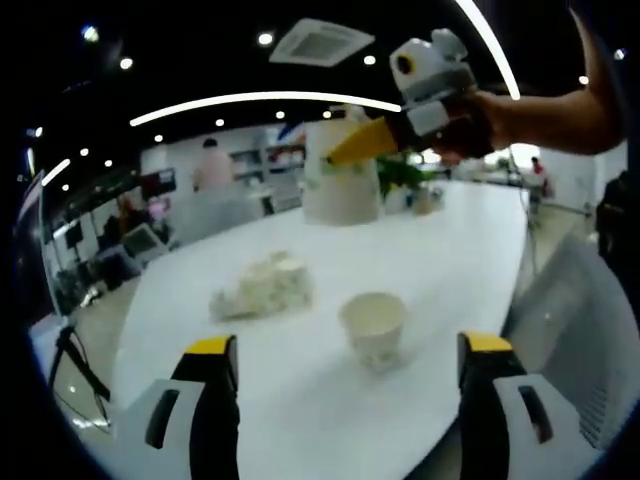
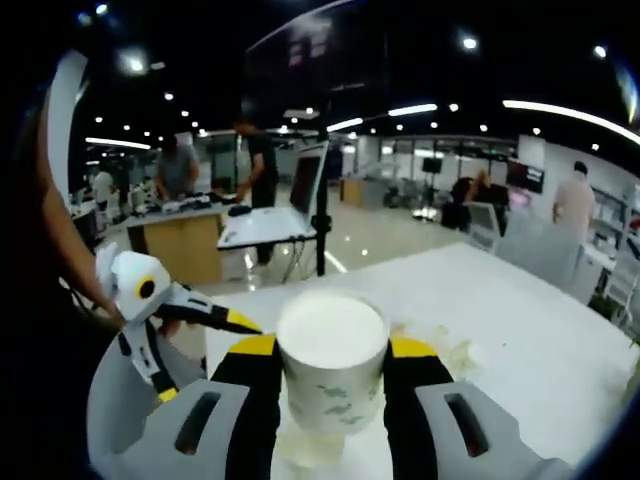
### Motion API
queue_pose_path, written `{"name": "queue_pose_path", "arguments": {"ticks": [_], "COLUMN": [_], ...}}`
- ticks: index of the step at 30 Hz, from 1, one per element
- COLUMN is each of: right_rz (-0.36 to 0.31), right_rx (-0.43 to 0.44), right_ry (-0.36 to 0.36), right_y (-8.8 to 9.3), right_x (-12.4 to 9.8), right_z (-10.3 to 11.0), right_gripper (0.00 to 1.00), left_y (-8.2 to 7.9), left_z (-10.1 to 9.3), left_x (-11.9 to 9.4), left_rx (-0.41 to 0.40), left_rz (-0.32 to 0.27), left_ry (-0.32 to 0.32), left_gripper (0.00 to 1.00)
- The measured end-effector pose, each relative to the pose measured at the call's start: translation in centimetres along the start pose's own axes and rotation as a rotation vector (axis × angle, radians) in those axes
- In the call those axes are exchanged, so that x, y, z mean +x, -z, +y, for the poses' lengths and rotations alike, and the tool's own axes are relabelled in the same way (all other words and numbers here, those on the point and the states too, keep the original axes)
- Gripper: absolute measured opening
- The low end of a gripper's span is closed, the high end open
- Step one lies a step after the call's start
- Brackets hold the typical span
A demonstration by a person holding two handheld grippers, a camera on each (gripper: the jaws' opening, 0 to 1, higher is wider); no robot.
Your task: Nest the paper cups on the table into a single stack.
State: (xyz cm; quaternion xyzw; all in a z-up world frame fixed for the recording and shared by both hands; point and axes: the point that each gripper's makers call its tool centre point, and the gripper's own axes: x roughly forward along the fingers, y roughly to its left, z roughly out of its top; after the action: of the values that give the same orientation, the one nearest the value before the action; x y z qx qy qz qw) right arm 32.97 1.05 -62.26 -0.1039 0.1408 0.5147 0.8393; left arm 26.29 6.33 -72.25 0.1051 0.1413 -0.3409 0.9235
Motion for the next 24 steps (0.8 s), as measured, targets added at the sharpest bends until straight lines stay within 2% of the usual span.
{"name": "queue_pose_path", "arguments": {"ticks": [6,8,9,11,13,16,18,19,21,24], "right_rz": [-0.011,-0.021,-0.030,-0.048,-0.067,-0.083,-0.098,-0.109,-0.137,-0.178], "right_rx": [0.004,0.000,-0.005,-0.016,-0.024,-0.026,-0.016,-0.007,0.033,0.055], "right_ry": [-0.020,-0.028,-0.029,-0.033,-0.054,-0.076,-0.099,-0.116,-0.161,-0.179], "right_y": [0.1,0.0,-0.1,-0.3,-0.5,-0.8,-1.0,-1.1,-1.2,-1.8], "right_x": [-0.2,-0.3,-0.3,-0.5,-0.7,-0.9,-1.1,-1.2,-1.3,-1.7], "right_z": [1.4,1.8,1.9,2.1,2.5,3.0,3.4,3.6,4.1,4.1], "right_gripper": [0.37,0.37,0.37,0.37,0.37,0.37,0.37,0.37,0.37,0.37], "left_y": [-0.3,-1.1,-1.0,-0.4,-0.3,-1.6,-3.6,-4.1,-4.8,-6.0], "left_z": [-0.2,-0.8,-1.1,-2.2,-2.8,-2.9,-2.8,-2.6,-2.4,-2.7], "left_x": [0.0,-0.1,-0.3,-0.5,-0.5,-0.5,-0.3,-0.2,0.0,0.0], "left_rx": [-0.008,-0.061,-0.094,-0.113,-0.113,-0.121,-0.172,-0.186,-0.198,-0.208], "left_rz": [-0.008,-0.047,-0.032,0.012,0.042,0.002,-0.069,-0.083,-0.095,-0.111], "left_ry": [0.016,0.068,0.095,0.166,0.207,0.218,0.222,0.222,0.222,0.240], "left_gripper": [0.89,0.90,0.89,0.88,0.83,0.79,0.80,0.79,0.78,0.71]}}
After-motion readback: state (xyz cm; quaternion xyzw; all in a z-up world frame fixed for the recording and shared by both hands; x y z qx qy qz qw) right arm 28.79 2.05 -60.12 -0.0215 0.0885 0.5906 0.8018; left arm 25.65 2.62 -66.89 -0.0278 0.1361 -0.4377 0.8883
